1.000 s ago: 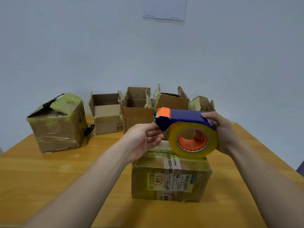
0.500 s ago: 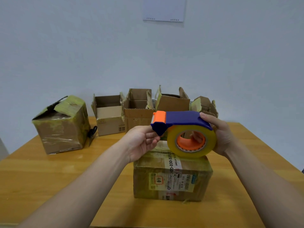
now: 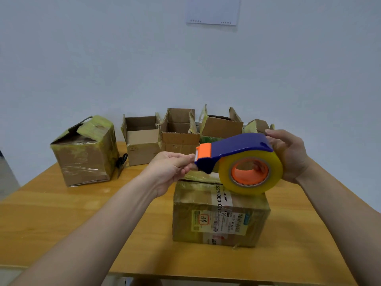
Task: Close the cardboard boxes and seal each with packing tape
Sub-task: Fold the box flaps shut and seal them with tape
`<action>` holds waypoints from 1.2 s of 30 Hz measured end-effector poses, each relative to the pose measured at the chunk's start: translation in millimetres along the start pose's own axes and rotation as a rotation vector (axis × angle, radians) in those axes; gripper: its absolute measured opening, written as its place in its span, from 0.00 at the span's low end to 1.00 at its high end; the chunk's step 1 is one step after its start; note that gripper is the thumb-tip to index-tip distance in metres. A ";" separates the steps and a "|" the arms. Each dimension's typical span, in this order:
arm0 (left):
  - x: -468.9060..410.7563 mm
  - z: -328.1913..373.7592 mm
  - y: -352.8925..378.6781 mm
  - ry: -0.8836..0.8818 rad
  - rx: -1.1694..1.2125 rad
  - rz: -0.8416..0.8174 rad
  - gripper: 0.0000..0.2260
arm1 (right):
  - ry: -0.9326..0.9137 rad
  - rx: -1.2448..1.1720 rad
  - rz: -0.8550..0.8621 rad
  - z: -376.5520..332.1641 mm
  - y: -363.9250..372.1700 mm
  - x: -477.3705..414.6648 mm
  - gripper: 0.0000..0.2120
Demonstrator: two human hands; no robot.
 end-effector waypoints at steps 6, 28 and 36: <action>4.9 1.6 -15.8 0.053 -0.229 -0.019 0.06 | 0.055 0.310 0.023 -4.7 3.8 -1.0 0.23; 16.7 -2.2 -37.1 0.275 -0.927 0.045 0.26 | 0.039 0.742 0.138 -25.1 49.4 -35.6 0.31; 5.3 12.3 -26.1 0.395 -0.396 0.202 0.20 | 0.051 0.748 0.123 -25.0 56.9 -39.2 0.27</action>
Point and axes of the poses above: each hand's wrist, its own x-axis away from the middle knuckle, its own y-axis out of the palm, z = x × y, the point moved 9 cm from there along -x, towards the middle knuckle, and after that the axes turned 15 degrees about y, right-handed, at the moved point
